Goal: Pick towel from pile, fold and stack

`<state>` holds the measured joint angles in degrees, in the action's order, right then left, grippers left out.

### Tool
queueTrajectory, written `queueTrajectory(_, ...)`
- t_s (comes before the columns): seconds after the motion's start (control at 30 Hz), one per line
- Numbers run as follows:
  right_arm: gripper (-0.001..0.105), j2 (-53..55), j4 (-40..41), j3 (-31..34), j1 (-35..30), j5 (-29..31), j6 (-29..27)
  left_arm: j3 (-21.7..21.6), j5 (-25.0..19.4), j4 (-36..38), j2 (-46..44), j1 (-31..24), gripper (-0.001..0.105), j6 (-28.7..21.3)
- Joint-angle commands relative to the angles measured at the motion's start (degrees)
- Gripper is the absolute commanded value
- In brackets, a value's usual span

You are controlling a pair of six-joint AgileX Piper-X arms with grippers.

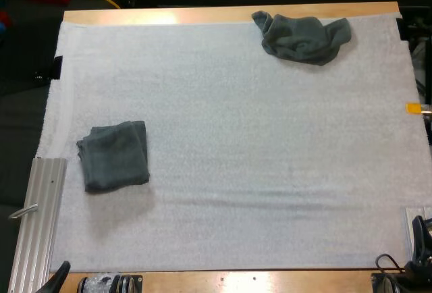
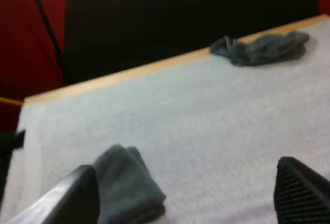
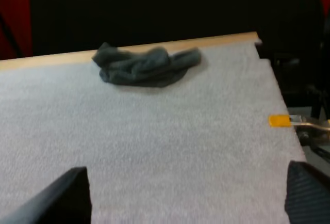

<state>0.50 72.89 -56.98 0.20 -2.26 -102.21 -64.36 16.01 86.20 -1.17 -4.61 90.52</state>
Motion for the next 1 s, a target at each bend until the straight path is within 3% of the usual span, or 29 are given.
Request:
queueTrajectory(0.0,0.074,2.6,0.4,-0.3,0.2,-0.6,-0.4,0.8,0.2,0.1,-3.4,0.3,0.068,1.0)
queueTrajectory(0.13,0.074,2.7,3.2,0.1,0.2,-0.6,-0.4,3.3,0.5,0.7,-6.5,0.3,0.068,1.1)
queueTrajectory(0.43,0.074,2.7,0.7,4.1,0.2,-0.6,-0.4,9.4,0.9,0.1,-7.7,0.3,0.068,0.9)
queueTrajectory(0.73,0.074,2.6,-9.8,9.9,0.2,-0.6,-0.4,19.5,0.9,-10.1,-7.6,0.3,0.068,0.9)
queueTrajectory(0.97,0.074,2.6,-11.3,15.3,0.2,-0.6,-0.4,26.8,0.9,-18.9,-7.6,0.3,0.068,0.9)
